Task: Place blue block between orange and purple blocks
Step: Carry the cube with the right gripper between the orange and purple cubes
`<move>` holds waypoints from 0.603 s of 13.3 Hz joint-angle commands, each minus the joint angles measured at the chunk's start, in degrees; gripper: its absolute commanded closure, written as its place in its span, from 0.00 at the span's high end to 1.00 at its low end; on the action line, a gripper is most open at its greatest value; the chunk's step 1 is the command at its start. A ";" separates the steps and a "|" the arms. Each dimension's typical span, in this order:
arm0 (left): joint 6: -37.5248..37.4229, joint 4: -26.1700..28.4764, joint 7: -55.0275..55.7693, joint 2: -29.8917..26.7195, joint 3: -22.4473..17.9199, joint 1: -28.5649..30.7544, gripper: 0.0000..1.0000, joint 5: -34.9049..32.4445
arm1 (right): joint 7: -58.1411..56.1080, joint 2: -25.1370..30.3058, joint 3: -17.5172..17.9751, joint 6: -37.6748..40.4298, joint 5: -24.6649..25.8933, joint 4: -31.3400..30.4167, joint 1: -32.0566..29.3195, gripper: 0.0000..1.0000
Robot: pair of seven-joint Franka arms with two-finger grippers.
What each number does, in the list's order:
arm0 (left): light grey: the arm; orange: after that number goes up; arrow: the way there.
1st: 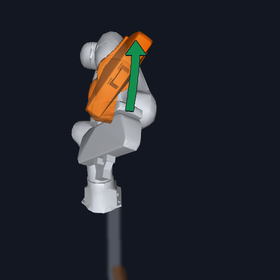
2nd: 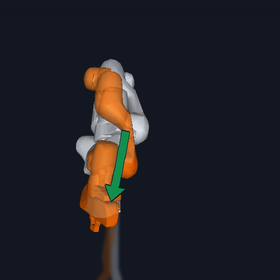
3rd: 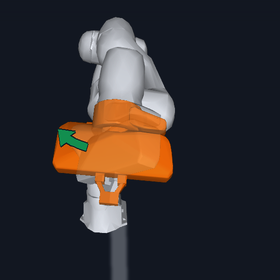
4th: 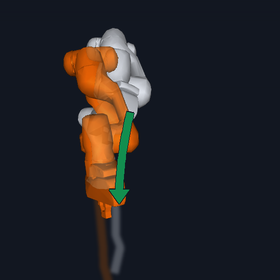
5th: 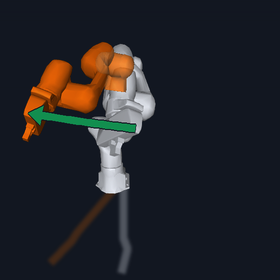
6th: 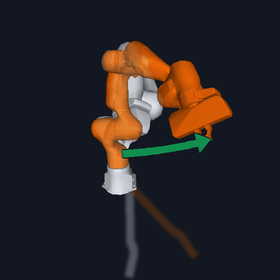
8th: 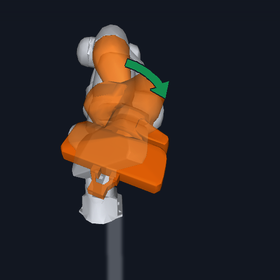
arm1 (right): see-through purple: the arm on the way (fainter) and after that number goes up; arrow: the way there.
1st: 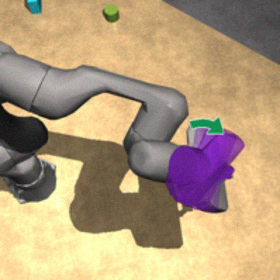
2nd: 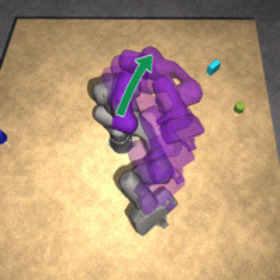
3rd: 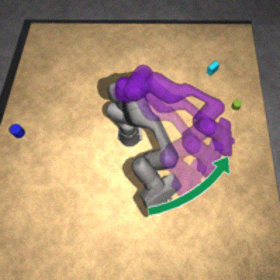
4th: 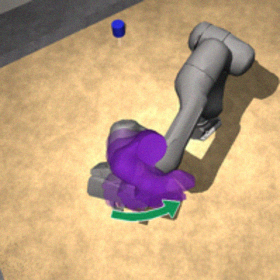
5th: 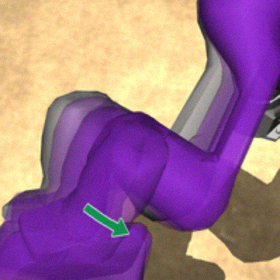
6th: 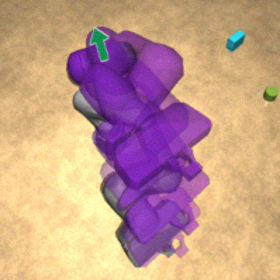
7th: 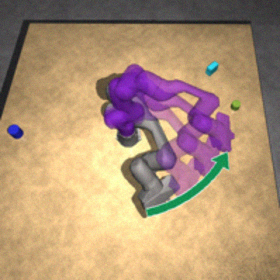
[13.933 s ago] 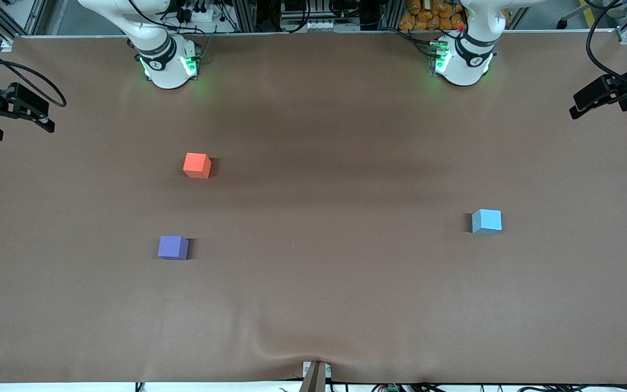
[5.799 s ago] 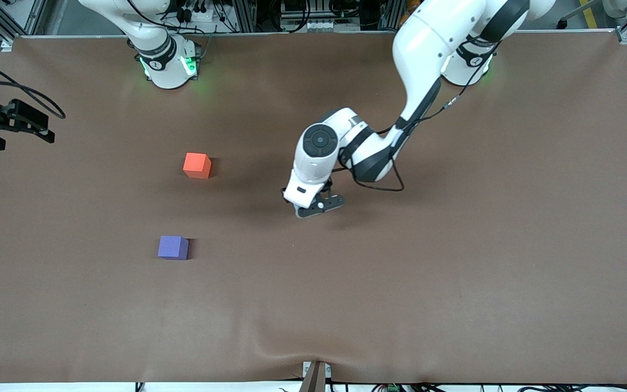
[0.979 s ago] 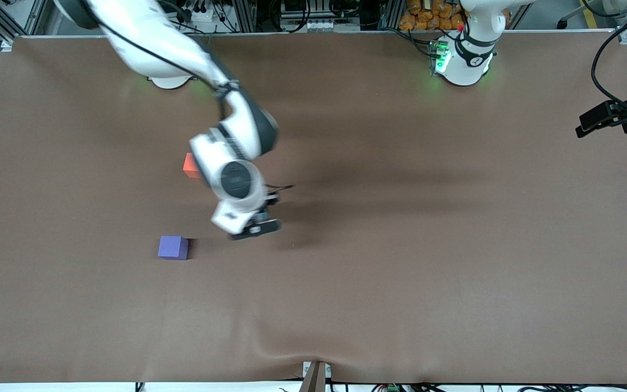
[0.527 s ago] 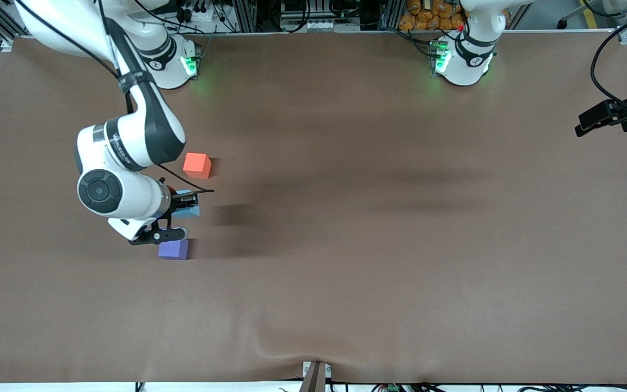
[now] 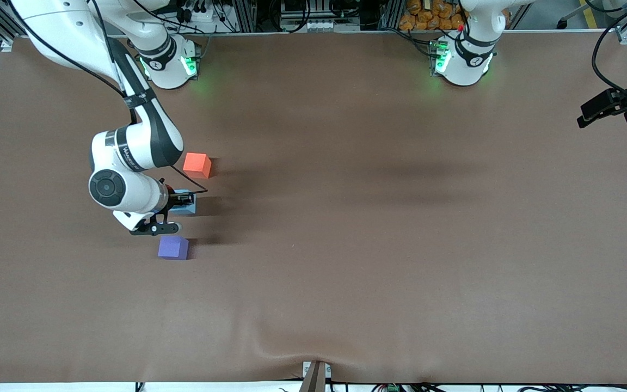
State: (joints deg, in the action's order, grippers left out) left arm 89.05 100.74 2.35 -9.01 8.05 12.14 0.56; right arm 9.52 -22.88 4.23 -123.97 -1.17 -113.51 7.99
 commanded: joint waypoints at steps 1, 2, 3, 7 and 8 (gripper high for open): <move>0.86 1.57 0.64 -2.06 0.21 0.69 1.00 0.59 | -0.12 1.70 0.96 -3.39 -0.68 -3.91 -2.45 0.00; 2.34 1.57 0.73 -2.06 0.21 0.69 1.00 0.59 | -0.21 1.61 0.96 -3.65 -0.68 -4.26 -2.45 0.00; 3.49 1.39 0.73 -1.97 0.13 0.61 1.00 0.59 | -0.12 1.26 0.96 -4.87 -0.77 -4.87 -2.45 0.00; 3.68 2.09 1.69 -3.64 0.21 0.69 1.00 -0.03 | 1.20 0.73 1.13 -11.46 -1.12 -9.00 -1.66 0.00; 3.68 3.23 1.87 -4.77 0.39 0.61 1.00 -0.55 | 1.20 0.29 1.13 -12.08 -1.12 -9.18 -1.66 0.00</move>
State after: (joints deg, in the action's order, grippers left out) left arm 91.95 100.92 3.09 -10.14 7.90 12.26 0.55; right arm 10.36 -23.18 4.85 -133.71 -1.36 -120.62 6.54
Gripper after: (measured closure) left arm 0.000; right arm 0.485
